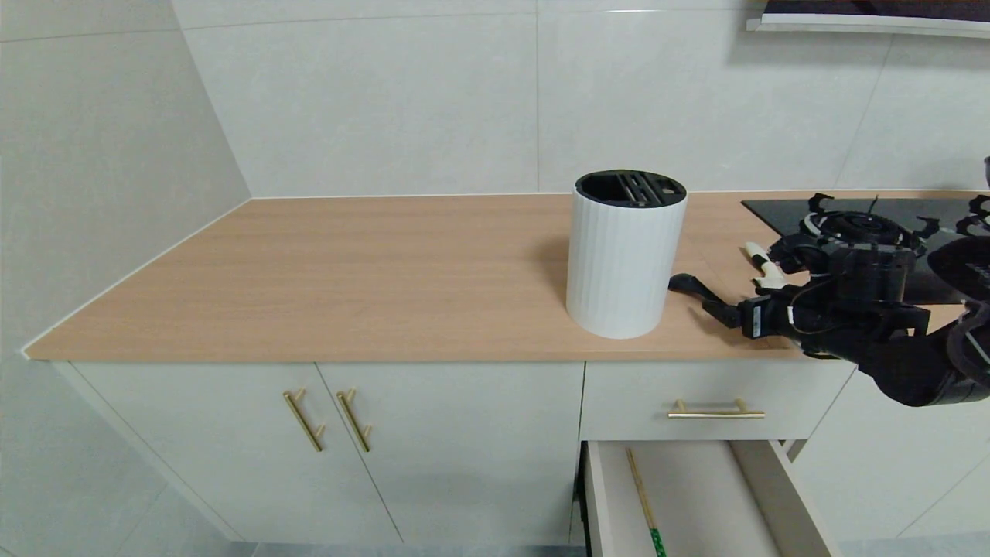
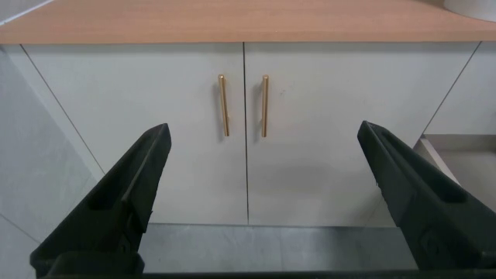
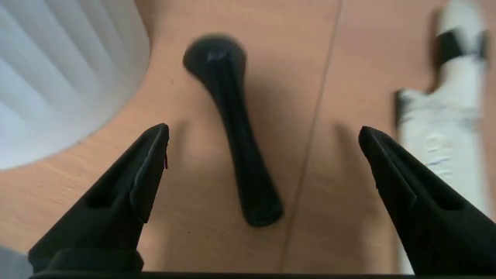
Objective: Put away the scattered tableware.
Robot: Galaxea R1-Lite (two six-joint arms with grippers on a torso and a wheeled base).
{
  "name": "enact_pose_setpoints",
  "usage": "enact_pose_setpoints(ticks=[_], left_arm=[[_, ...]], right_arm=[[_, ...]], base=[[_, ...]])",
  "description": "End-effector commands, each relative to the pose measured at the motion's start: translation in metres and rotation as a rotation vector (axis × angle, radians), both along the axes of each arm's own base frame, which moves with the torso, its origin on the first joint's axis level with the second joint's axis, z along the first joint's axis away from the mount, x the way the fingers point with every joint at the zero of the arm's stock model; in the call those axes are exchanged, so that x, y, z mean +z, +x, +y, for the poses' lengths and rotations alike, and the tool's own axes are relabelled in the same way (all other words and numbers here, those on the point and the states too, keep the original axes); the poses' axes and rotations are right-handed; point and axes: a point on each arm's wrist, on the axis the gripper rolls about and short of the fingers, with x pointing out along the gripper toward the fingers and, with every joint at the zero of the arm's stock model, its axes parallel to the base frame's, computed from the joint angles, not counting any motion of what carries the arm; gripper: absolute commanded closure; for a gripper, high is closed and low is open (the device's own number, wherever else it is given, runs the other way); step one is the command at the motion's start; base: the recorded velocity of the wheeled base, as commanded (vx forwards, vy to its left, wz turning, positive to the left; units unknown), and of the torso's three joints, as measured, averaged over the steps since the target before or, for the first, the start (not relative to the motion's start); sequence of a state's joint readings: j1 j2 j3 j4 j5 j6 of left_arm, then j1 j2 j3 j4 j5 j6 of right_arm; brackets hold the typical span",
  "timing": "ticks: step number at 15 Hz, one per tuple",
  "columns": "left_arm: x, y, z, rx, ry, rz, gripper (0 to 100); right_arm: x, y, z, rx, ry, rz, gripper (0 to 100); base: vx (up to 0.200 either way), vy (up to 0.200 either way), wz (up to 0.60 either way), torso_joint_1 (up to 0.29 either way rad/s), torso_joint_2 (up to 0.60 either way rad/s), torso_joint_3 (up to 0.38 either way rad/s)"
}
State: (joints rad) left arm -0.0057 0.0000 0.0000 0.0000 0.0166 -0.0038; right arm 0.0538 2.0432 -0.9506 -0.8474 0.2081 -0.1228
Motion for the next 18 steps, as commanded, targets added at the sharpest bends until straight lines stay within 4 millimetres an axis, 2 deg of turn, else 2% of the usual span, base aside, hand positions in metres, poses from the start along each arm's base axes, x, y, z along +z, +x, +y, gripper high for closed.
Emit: enact_pose_setpoints(ticks=[1,13,14,18], left_arm=[[0.0,0.0001,0.0,0.0,-0.001,0.002,0],[0.0,0.0001,0.0,0.0,-0.001,0.002,0],[0.0,0.0001,0.0,0.0,-0.001,0.002,0],[0.0,0.0001,0.0,0.0,-0.001,0.002,0]], right_arm=[[-0.0099,0.0029,0.0026,0.012,0.0,0.025,0],[-0.0162,0.0056,0.0028,0.012,0.001,0.042,0],[-0.0161,0.0057,0.0028,0.012,0.001,0.044,100],[-0.0184,0.005,0.0063,0.021,0.0,0.051,100]], base=[[0.0,0.0,0.0,0.0,0.0,0.0],[0.0,0.0,0.0,0.0,0.0,0.0],[0.0,0.0,0.0,0.0,0.0,0.0],[0.0,0.0,0.0,0.0,0.0,0.0]])
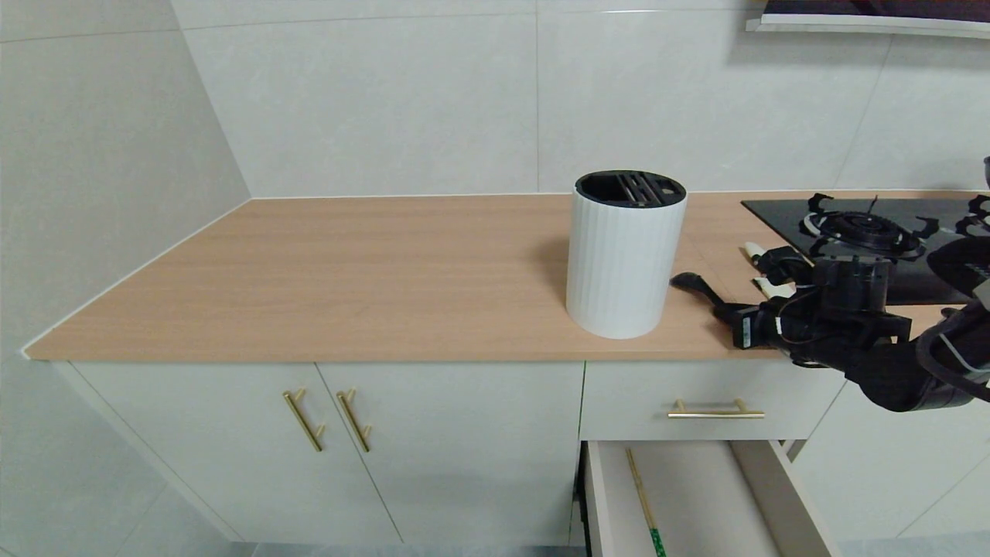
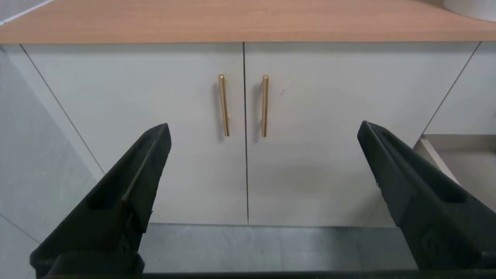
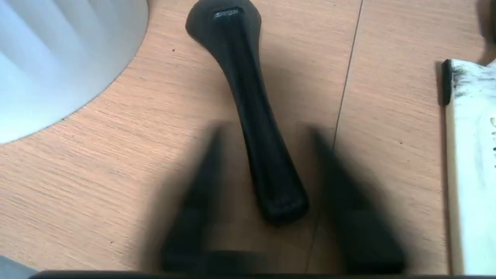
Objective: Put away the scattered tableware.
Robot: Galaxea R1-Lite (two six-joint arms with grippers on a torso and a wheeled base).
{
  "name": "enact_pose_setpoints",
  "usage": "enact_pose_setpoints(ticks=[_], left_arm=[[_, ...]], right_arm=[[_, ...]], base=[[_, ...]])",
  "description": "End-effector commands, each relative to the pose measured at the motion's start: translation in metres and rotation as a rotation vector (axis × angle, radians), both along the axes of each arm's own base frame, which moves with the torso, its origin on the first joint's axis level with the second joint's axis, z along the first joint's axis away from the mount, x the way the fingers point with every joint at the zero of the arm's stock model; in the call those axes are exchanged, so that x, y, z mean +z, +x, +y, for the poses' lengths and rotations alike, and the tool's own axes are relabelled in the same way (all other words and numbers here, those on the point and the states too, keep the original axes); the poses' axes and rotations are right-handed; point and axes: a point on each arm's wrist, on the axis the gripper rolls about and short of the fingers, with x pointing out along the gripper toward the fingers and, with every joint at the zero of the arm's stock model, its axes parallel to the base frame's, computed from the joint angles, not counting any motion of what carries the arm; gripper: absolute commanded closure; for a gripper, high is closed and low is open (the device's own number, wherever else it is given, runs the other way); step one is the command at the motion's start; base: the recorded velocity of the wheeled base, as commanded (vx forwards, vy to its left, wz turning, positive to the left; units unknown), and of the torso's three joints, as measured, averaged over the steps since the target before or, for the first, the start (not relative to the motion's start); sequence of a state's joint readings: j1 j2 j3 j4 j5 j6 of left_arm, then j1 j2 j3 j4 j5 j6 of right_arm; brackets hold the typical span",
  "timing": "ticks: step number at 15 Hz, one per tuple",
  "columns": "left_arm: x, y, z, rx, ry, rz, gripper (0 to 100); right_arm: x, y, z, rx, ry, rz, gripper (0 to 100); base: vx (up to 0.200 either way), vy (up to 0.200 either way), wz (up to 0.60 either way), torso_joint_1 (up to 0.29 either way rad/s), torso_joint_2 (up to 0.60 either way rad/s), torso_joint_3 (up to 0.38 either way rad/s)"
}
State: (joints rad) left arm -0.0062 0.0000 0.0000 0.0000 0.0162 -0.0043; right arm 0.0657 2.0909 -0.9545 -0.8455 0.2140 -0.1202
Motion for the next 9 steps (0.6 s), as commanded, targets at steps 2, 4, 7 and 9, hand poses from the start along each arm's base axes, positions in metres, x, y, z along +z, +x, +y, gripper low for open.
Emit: enact_pose_setpoints(ticks=[2,4,7,9], left_arm=[[0.0,0.0,0.0,0.001,0.0,0.002,0],[0.0,0.0,0.0,0.001,0.0,0.002,0],[0.0,0.0,0.0,0.001,0.0,0.002,0],[0.0,0.0,0.0,0.001,0.0,0.002,0]], right_arm=[[0.0,-0.002,0.004,0.01,0.005,0.008,100],[0.004,-0.005,0.009,0.028,0.041,0.025,100],[0.025,-0.02,0.013,0.04,0.052,0.123,100],[0.049,-0.032,0.013,0.022,0.089,0.196,100]], base=[[0.0,0.0,0.0,0.0,0.0,0.0],[0.0,0.0,0.0,0.0,0.0,0.0],[0.0,0.0,0.0,0.0,0.0,0.0],[0.0,0.0,0.0,0.0,0.0,0.0]])
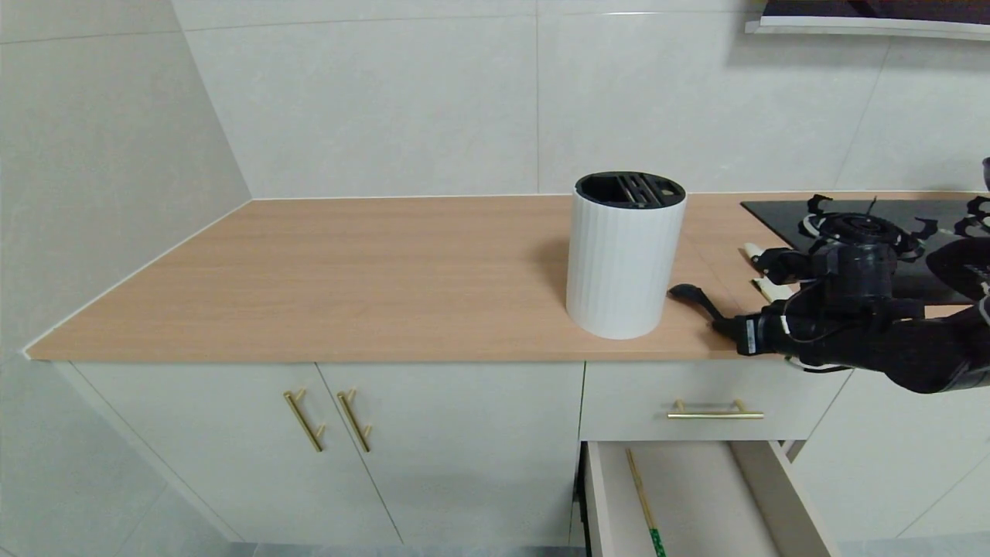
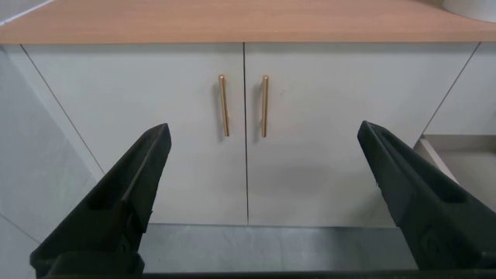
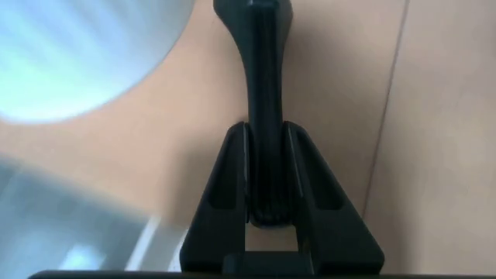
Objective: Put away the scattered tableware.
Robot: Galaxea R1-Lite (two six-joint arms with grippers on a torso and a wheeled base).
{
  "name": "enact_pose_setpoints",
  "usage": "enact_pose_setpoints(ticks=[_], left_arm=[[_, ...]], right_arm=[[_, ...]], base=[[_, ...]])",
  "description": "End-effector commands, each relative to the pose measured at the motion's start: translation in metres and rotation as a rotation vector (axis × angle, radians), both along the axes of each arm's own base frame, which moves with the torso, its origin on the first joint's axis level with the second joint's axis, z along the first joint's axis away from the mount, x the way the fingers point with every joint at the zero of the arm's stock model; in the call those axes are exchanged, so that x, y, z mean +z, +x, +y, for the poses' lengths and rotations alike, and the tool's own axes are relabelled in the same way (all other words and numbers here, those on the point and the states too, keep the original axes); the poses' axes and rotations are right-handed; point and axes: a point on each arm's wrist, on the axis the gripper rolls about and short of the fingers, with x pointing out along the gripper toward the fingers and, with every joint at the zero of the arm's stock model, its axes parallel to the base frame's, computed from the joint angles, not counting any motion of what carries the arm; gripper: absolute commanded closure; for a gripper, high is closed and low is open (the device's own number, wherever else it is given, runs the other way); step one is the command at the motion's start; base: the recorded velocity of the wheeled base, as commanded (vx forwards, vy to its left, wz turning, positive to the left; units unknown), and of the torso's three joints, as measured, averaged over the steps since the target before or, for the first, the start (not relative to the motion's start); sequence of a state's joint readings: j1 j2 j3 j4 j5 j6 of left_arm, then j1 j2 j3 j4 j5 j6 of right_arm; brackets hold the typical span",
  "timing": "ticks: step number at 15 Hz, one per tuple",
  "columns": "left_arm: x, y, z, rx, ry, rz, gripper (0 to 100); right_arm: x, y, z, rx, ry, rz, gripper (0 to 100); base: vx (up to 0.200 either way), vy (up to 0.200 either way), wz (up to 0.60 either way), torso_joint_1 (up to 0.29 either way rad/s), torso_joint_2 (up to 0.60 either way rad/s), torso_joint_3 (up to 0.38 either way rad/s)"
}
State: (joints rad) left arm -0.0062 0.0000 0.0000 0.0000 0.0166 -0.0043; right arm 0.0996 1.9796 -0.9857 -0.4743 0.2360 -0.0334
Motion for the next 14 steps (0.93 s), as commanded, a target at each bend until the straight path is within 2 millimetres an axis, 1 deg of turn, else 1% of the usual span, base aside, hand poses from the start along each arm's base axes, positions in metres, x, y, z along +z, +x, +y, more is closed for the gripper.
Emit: enact_pose_setpoints(ticks=[1,3,4,5,6,8,9,10,11,12,14], left_arm=[[0.0,0.0,0.0,0.0,0.0,0.002,0],[0.0,0.0,0.0,0.0,0.0,0.002,0],[0.0,0.0,0.0,0.0,0.0,0.002,0],[0.0,0.0,0.0,0.0,0.0,0.002,0],[0.0,0.0,0.0,0.0,0.0,0.002,0],[0.0,0.0,0.0,0.0,0.0,0.002,0],[0.0,0.0,0.0,0.0,0.0,0.002,0],[0.0,0.0,0.0,0.0,0.0,0.002,0],[0.0,0.0,0.0,0.0,0.0,0.002,0],[0.0,0.0,0.0,0.0,0.0,0.002,0],[0.0,0.0,0.0,0.0,0.0,0.002,0]], right_arm=[[0.046,-0.015,0.002,-0.011,0.038,-0.026,100],[0.075,-0.038,0.0,-0.026,0.051,0.016,100],[0.091,-0.055,-0.002,-0.025,0.052,0.02,100],[0.098,-0.063,-0.001,-0.022,0.054,0.023,100],[0.11,-0.085,0.003,-0.011,0.073,0.044,100],[0.123,-0.115,0.001,-0.023,0.097,0.094,100],[0.126,-0.126,-0.001,-0.032,0.108,0.114,100],[0.123,-0.136,-0.002,-0.033,0.113,0.124,100],[0.118,-0.147,-0.004,-0.035,0.112,0.138,100],[0.115,-0.152,-0.005,-0.035,0.112,0.138,100],[0.103,-0.17,-0.005,-0.023,0.108,0.149,100]], base=[[0.0,0.0,0.0,0.0,0.0,0.0],[0.0,0.0,0.0,0.0,0.0,0.0],[0.0,0.0,0.0,0.0,0.0,0.0],[0.0,0.0,0.0,0.0,0.0,0.0],[0.0,0.0,0.0,0.0,0.0,0.0],[0.0,0.0,0.0,0.0,0.0,0.0],[0.0,0.0,0.0,0.0,0.0,0.0],[0.0,0.0,0.0,0.0,0.0,0.0],[0.0,0.0,0.0,0.0,0.0,0.0],[0.0,0.0,0.0,0.0,0.0,0.0],[0.0,0.0,0.0,0.0,0.0,0.0]])
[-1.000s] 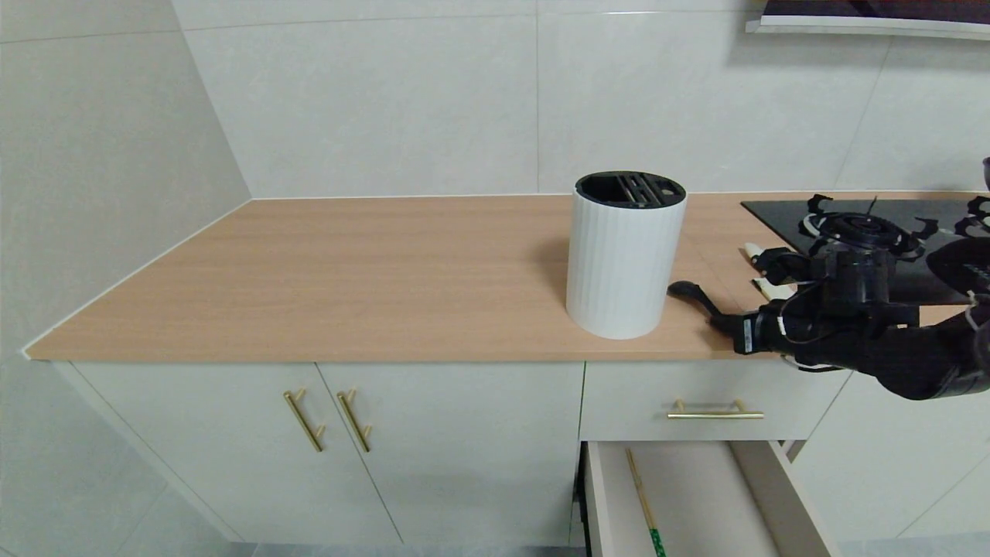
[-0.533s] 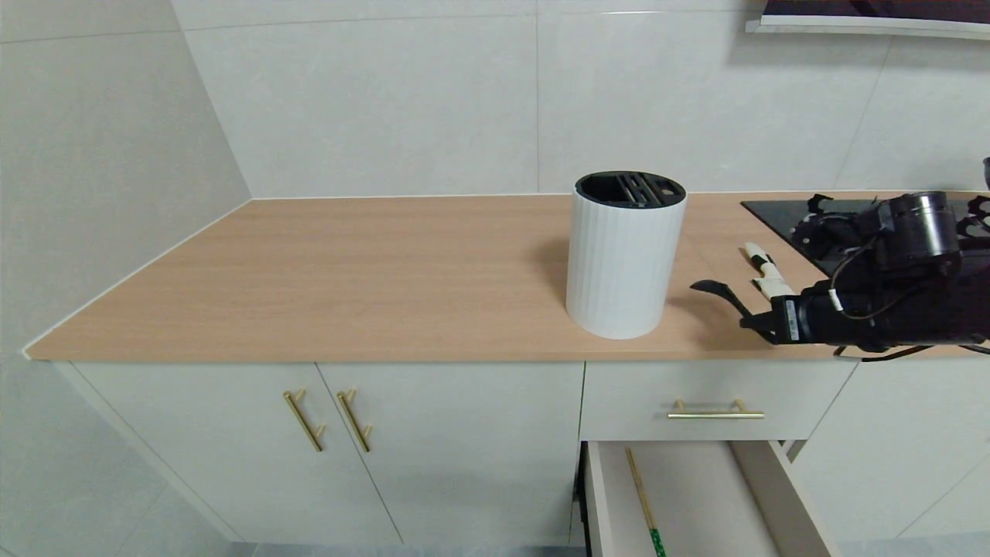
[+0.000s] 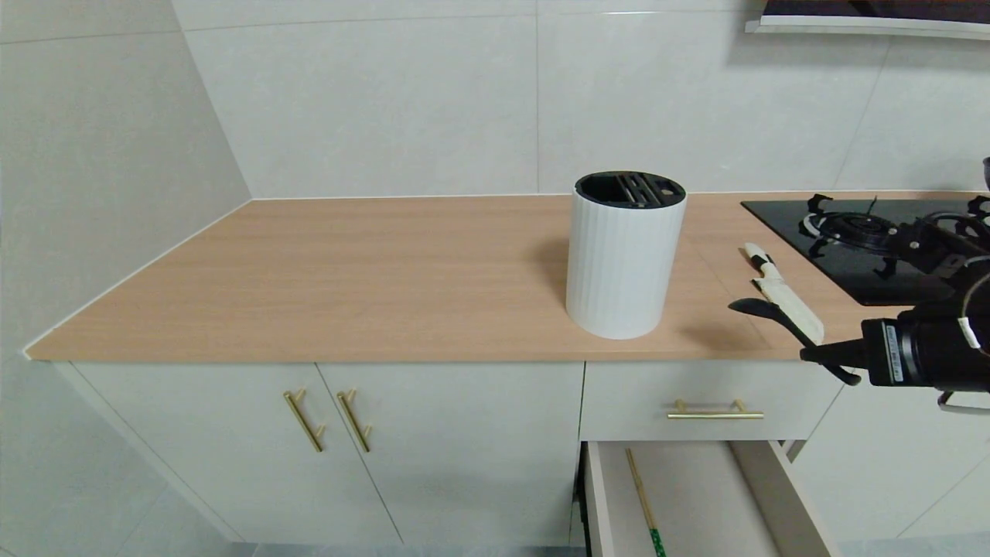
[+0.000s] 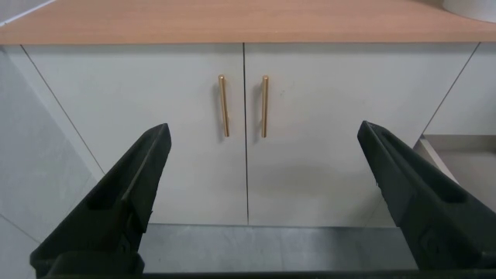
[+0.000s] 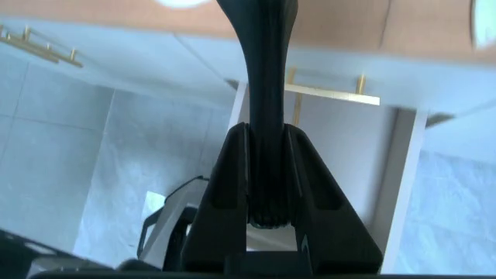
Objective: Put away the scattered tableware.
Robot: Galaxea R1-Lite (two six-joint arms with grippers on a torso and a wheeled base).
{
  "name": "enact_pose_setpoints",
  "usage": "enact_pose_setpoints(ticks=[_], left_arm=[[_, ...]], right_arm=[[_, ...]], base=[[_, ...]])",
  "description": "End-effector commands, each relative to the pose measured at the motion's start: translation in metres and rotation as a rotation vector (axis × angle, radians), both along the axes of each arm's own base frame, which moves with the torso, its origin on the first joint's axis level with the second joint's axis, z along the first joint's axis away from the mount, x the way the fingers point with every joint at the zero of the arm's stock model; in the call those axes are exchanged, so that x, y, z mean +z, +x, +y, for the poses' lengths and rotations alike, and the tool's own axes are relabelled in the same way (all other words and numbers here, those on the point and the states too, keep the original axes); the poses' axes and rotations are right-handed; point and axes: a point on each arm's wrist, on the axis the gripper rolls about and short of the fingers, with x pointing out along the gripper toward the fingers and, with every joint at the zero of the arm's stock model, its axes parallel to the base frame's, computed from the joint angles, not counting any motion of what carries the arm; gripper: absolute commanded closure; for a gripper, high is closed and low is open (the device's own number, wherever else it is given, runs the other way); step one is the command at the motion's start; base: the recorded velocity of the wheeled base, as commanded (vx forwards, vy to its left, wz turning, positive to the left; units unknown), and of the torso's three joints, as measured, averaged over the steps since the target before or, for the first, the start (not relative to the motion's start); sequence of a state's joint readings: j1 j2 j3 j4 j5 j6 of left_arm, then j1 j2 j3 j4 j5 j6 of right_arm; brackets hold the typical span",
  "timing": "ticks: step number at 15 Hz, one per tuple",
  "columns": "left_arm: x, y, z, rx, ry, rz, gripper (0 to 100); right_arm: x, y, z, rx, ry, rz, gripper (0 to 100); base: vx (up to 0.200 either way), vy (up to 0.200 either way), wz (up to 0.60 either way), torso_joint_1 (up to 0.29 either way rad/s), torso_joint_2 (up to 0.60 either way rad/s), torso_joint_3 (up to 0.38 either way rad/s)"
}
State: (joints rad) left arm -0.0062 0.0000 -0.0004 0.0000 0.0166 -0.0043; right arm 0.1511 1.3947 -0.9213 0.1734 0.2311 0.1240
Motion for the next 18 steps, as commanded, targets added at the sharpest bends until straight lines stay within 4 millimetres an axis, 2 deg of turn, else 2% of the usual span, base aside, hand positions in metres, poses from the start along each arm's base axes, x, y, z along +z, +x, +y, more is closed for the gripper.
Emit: enact_pose_setpoints(ticks=[1,3,8,16,18], left_arm=[[0.0,0.0,0.0,0.0,0.0,0.002,0],[0.0,0.0,0.0,0.0,0.0,0.002,0],[0.0,0.0,0.0,0.0,0.0,0.002,0],[0.0,0.0,0.0,0.0,0.0,0.002,0],[0.0,0.0,0.0,0.0,0.0,0.002,0]], right_arm=[[-0.002,-0.025,0.0,0.021,0.005,-0.028,100],[-0.015,-0.033,-0.001,0.027,0.001,-0.009,100],[-0.037,-0.02,0.002,0.029,-0.017,0.055,100],[-0.049,-0.014,0.003,0.04,-0.037,0.081,100],[-0.052,-0.011,0.003,0.04,-0.037,0.081,100]], base=[[0.0,0.0,0.0,0.0,0.0,0.0],[0.0,0.0,0.0,0.0,0.0,0.0],[0.0,0.0,0.0,0.0,0.0,0.0],[0.0,0.0,0.0,0.0,0.0,0.0],[0.0,0.0,0.0,-0.127,0.3,0.168]])
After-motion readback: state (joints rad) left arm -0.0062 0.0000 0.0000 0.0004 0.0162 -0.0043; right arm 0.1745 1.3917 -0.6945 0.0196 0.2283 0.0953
